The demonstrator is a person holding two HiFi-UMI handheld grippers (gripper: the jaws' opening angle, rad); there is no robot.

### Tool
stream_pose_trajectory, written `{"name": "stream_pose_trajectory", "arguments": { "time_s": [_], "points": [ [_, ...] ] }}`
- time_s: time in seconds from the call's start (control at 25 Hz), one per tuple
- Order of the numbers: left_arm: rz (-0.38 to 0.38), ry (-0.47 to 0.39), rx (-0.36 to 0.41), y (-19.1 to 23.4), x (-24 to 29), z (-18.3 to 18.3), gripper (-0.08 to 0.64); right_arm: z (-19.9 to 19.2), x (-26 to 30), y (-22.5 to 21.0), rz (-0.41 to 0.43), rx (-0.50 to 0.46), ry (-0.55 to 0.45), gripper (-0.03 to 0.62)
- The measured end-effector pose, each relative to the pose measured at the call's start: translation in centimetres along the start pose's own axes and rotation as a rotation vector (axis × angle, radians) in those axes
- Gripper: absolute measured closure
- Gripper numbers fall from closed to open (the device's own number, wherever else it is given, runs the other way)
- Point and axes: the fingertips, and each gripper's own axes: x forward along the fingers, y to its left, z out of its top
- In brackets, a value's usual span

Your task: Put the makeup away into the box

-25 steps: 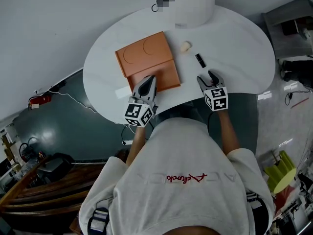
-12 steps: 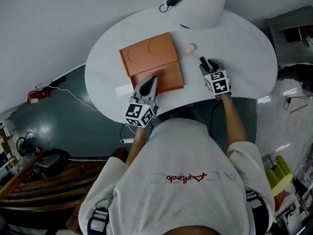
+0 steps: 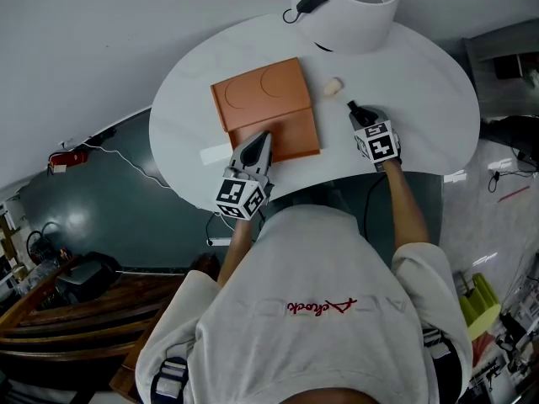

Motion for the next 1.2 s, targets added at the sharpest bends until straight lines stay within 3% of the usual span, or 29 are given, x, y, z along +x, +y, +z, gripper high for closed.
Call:
{"name": "stream_pose_trajectory", "arguments": {
  "time_s": [0.16,0.44,0.76,0.92,1.2],
  "points": [
    [-0.004,-0.007,0.006,-0.3,-0.1,0.3,0.551,0.6,-0.8,-0.1,-0.03,0.017,-0.058,0.483],
    [-0.002,-0.023,0.02,-0.5,-0.5,0.9,0.551,4.3,-6.2,1.2,-0.081,0.142,-0.33,0.483],
    [-0.014,-0.053,0.042,-1.6,-1.0,1.8,0.551,8.1,-13.8,5.1,-0.124,0.136,-0.572,0.483],
    [-0.013,-0.072,0.055,-2.1,-1.7,2.4,0.551,9.0,-15.9,6.4,-0.118,0.123,-0.624,0.483],
    [0.03,-0.11,0.064,-1.7,-4.0,3.1,0.551,9.0,-15.9,7.4,-0.084,0.067,-0.612,0.483]
  ]
}}
